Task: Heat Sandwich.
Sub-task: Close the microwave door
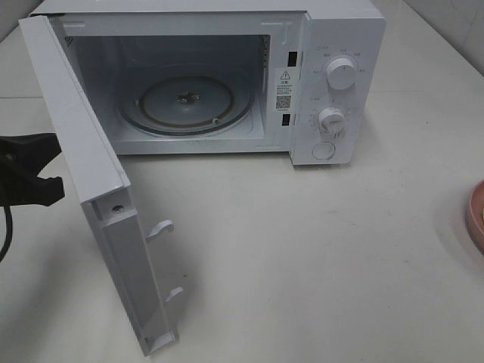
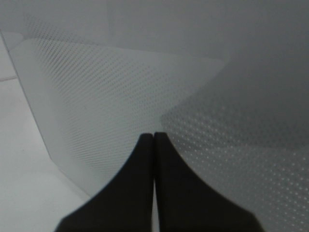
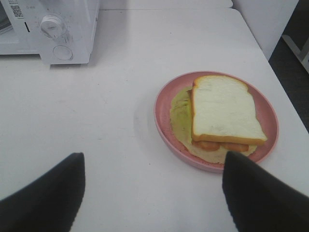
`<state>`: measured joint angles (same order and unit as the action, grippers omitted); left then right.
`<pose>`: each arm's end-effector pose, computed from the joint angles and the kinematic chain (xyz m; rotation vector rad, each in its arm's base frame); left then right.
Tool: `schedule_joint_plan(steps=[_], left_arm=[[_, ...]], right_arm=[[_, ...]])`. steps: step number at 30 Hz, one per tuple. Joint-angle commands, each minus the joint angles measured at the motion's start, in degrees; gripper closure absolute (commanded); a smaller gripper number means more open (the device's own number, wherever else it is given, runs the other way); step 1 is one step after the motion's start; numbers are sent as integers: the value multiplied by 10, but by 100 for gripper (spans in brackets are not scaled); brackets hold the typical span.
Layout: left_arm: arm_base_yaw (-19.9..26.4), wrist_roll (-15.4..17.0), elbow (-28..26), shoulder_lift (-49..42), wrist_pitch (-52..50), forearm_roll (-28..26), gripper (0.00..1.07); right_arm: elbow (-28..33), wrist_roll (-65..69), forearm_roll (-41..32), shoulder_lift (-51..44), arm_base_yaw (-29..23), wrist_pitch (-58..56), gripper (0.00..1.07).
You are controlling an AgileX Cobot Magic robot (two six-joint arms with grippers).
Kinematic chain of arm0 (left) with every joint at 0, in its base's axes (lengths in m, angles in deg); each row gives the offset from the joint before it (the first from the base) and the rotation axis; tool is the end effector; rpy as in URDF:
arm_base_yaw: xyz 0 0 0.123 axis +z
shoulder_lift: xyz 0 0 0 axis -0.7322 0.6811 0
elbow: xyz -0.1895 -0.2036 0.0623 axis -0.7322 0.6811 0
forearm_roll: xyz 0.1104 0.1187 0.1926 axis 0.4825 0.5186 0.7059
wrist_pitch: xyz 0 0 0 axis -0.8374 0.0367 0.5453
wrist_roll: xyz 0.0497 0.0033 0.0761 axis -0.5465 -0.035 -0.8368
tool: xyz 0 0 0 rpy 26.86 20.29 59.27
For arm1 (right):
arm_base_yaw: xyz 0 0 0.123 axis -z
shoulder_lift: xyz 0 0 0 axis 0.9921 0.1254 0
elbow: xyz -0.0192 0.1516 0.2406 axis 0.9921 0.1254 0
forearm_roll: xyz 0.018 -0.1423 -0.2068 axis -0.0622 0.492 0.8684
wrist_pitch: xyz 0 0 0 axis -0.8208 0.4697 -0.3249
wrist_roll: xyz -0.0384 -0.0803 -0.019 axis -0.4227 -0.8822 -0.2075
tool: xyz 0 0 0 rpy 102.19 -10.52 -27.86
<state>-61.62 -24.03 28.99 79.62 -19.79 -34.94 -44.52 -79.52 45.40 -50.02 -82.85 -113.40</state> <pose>0.2159 -0.0748 0.1685 0.3774 1.8157 -0.3614 -0.0055 -0.0061 0.2813 0.0343 2.0076 -0.0717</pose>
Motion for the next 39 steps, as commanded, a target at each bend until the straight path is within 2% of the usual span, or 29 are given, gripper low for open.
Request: schedule_joint_plan(steps=[1, 4, 7, 9, 11, 14, 30, 39], left_arm=[[-53, -30, -6, 13, -23, -66, 107], [-74, -43, -6, 21, -28, -96, 107], [-120, -79, -10, 36, -45, -154, 107], [-131, -87, -14, 40, -46, -167, 107], [-159, -105, -32, 52, -46, -211, 107], [-183, -119, -55, 64, -45, -238, 107], [-245, -133, -191, 149, -13, -286, 107], [-252, -143, -268, 197, 23, -285, 107]], right_arm=[[0, -8, 1, -16, 2, 7, 32], [0, -8, 1, -16, 2, 7, 32], [0, -8, 1, -16, 2, 7, 32], [0, -8, 1, -16, 2, 7, 32], [0, -8, 1, -16, 2, 7, 32], [0, -8, 1, -16, 2, 7, 32], [0, -9, 1, -16, 2, 7, 32], [0, -9, 1, -16, 2, 7, 32]])
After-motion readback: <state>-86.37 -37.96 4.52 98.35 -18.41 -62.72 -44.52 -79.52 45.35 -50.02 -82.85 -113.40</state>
